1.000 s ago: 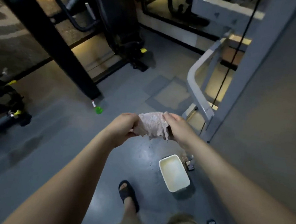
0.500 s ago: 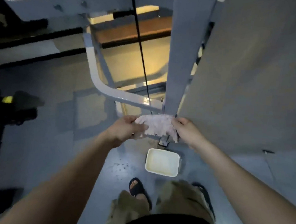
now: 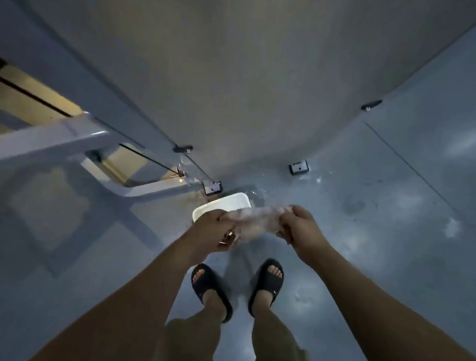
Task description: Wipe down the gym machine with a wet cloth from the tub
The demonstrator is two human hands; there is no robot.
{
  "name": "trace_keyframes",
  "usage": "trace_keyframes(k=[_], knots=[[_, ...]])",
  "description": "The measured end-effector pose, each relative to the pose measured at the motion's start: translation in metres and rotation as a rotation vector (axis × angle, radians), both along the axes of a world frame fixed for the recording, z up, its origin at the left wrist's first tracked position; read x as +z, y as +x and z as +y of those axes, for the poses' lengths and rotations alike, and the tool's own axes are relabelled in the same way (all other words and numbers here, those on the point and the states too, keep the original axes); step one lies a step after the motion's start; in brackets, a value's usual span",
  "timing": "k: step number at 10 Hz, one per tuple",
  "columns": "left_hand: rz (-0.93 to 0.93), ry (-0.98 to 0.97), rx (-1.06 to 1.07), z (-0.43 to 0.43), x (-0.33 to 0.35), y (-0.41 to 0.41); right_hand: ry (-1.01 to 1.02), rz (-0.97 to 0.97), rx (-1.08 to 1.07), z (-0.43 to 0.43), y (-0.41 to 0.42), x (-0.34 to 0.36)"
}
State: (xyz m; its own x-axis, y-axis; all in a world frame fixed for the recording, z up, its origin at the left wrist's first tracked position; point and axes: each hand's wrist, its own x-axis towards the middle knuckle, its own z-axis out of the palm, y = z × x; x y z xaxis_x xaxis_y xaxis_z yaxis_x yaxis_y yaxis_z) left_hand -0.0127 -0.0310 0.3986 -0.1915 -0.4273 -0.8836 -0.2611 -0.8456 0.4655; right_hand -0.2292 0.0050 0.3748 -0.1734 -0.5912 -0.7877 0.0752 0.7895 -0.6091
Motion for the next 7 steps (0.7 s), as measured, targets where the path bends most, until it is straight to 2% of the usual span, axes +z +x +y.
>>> trace_keyframes(k=[2, 3, 5, 6, 7], knots=[[-0.222, 0.11, -0.093, 0.021, -0.194, -0.021, 0.188, 0.125, 0.052, 0.018, -0.026, -0.188], [-0.282, 0.092, -0.183, 0.014, -0.287, -0.027, 0.218, 0.161, 0.076, 0.01, -0.029, -0.282], [-0.306, 0.041, -0.142, -0.006, -0.426, -0.035, 0.159, 0.267, 0.205, -0.011, -0.025, -0.447], [-0.342, 0.052, -0.216, -0.006, -0.457, -0.033, 0.257, 0.318, 0.39, -0.021, -0.029, -0.478], [-0.421, 0.042, -0.309, 0.001, -0.447, -0.03, 0.296, 0.343, 0.438, -0.011, -0.034, -0.465]])
